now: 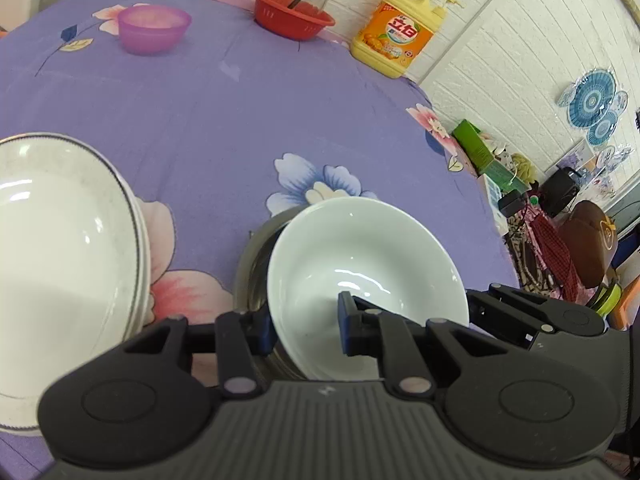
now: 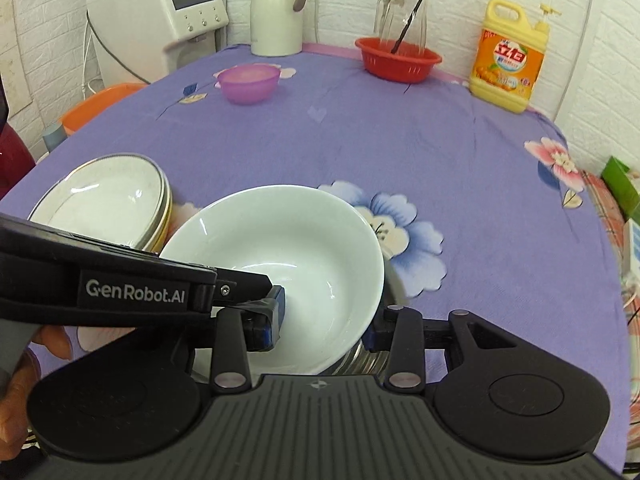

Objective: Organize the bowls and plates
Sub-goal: 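Carry the white bowl with the left gripper and lower it into the steel bowl, then open the left gripper and withdraw it from the white bowl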

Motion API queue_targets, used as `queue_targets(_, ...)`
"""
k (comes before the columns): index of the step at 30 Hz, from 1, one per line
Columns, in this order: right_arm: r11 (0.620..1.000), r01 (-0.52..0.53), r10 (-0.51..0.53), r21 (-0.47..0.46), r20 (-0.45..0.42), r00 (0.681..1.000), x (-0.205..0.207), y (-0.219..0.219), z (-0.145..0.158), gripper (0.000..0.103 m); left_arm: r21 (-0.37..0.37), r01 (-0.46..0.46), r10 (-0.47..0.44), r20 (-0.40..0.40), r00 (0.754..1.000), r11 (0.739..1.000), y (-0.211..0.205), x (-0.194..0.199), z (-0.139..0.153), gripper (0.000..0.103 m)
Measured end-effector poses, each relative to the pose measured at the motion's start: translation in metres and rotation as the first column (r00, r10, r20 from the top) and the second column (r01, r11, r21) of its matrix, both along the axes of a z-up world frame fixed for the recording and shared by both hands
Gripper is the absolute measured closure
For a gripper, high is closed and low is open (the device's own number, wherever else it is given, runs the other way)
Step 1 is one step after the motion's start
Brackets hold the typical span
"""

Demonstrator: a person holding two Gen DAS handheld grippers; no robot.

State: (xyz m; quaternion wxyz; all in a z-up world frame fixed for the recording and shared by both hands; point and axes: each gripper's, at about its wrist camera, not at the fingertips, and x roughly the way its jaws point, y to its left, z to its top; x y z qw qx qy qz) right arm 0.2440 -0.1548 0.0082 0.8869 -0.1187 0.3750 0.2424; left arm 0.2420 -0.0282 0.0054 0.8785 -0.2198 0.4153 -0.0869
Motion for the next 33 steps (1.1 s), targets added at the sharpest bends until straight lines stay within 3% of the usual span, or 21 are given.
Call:
queue_targets(6, 0.999, -0.010, 0.010, 0.031, -0.022, 1.000, 0.004, 0.000, -0.008, 0.035, 0.052, 0.028, -0.029, 0.016, 0.999, 0.998, -0.002, 0.005, -0.002, 0.089)
queue_targets(8, 1.000, -0.002, 0.003, 0.029, -0.022, 1.000, 0.004, -0.001, -0.008, 0.030, 0.074, 0.045, -0.047, 0.028, 0.999, 0.996, -0.004, 0.007, -0.002, 0.088)
queue_targets(11, 0.999, 0.024, -0.024, 0.041, -0.018, 1.000, 0.004, -0.008, -0.008, 0.020, 0.062, 0.043, -0.046, 0.048, 0.998, 0.997, -0.003, 0.008, 0.004, 0.069)
queue_targets(12, 0.998, 0.031, -0.029, 0.058, -0.031, 0.999, 0.004, -0.011, -0.008, 0.019, 0.045, 0.045, -0.047, 0.056, 0.997, 0.998, -0.001, 0.008, 0.007, 0.056)
queue_targets(14, 0.994, 0.037, -0.034, 0.105, -0.030, 0.999, 0.002, -0.019, -0.005, 0.008, 0.048, 0.037, -0.042, 0.093, 0.995, 0.998, 0.001, 0.006, 0.016, 0.054)
queue_targets(17, 0.989, 0.045, -0.044, 0.142, -0.012, 0.999, -0.002, -0.024, 0.003, 0.000, 0.084, 0.036, -0.050, 0.172, 0.984, 0.996, 0.002, 0.001, 0.035, 0.050)
queue_targets(21, 0.991, 0.070, -0.082, 0.117, 0.098, 0.992, -0.014, -0.030, 0.014, 0.000, 0.112, 0.014, -0.042, 0.251, 0.967, 0.994, 0.009, -0.010, 0.053, 0.042)
queue_targets(24, 0.984, 0.081, -0.102, 0.157, 0.134, 0.986, -0.024, -0.039, 0.017, 0.000, 0.153, -0.009, -0.037, 0.292, 0.956, 0.988, 0.013, -0.016, 0.061, 0.039)
queue_targets(27, 0.983, 0.072, -0.098, 0.167, 0.155, 0.983, -0.037, -0.040, 0.013, 0.000, 0.194, -0.009, -0.051, 0.302, 0.952, 0.981, 0.020, -0.020, 0.063, 0.031)
queue_targets(33, 0.992, 0.016, -0.033, 0.126, 0.137, 0.990, -0.054, -0.038, 0.002, 0.000, 0.246, -0.033, -0.045, 0.305, 0.951, 0.969, 0.045, -0.021, 0.063, 0.027)
